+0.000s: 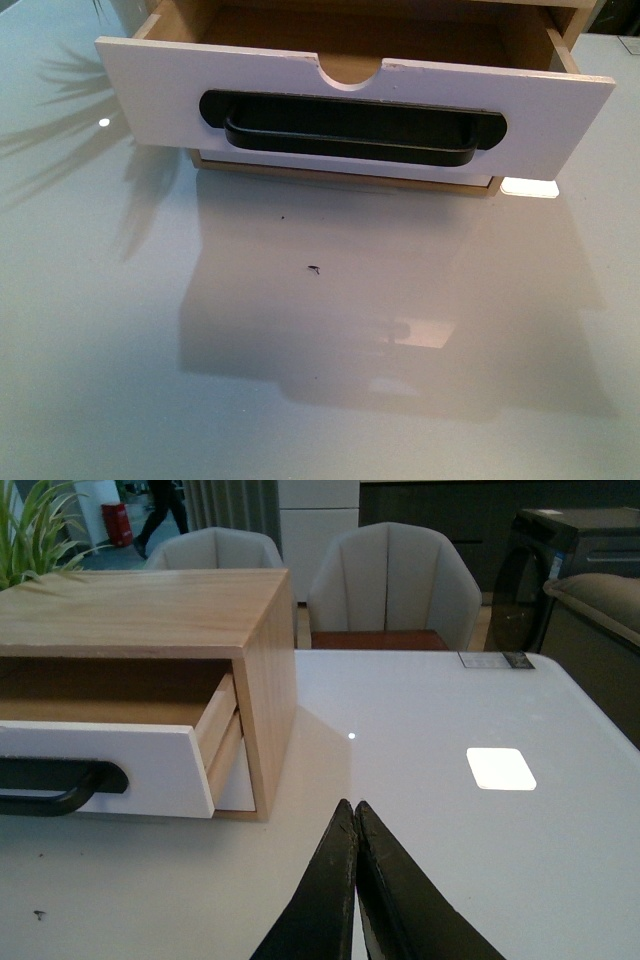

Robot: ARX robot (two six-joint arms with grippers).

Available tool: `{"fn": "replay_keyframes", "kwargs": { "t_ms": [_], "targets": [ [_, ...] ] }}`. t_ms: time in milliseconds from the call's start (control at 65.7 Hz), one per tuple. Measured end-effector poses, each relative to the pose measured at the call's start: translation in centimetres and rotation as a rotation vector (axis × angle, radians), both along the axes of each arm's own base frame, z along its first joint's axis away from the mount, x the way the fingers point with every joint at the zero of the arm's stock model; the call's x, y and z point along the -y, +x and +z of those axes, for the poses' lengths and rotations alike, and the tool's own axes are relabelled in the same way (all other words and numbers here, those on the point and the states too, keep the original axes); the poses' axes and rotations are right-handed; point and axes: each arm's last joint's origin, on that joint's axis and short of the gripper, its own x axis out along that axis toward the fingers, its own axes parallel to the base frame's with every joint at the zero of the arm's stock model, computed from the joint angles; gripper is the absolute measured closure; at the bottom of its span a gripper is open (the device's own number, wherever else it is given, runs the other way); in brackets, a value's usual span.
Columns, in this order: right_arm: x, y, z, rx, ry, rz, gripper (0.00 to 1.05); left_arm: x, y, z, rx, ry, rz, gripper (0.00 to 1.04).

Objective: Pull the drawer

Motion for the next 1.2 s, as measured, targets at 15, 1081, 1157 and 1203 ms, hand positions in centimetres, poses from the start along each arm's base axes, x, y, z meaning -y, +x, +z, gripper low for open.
{"fn": "replay_keyframes", "kwargs": {
  "t_ms": [15,1081,1157,1203],
  "targets": [
    [0.0,0.0,0.0,-0.001,0.000,0.000,1.03,0.0,0.0,0.0,0.000,0.000,0.000,1.02],
    [0.0,-0.2,-0.6,0.026,0.000,-0.003,0.48,0.0,-1.5,-1.0,0.008,-0.002,0.000,0.44],
    [0.0,-0.2,-0.6,0.026,0.000,-0.002,0.34,0.0,-1.5,-1.0,0.008,-0.002,0.000,0.29],
    [0.0,-0.2,-0.6,0.026,0.000,-0.003,0.25,0.0,-1.5,-1.0,0.008,-0.002,0.000,0.21]
  ]
}}
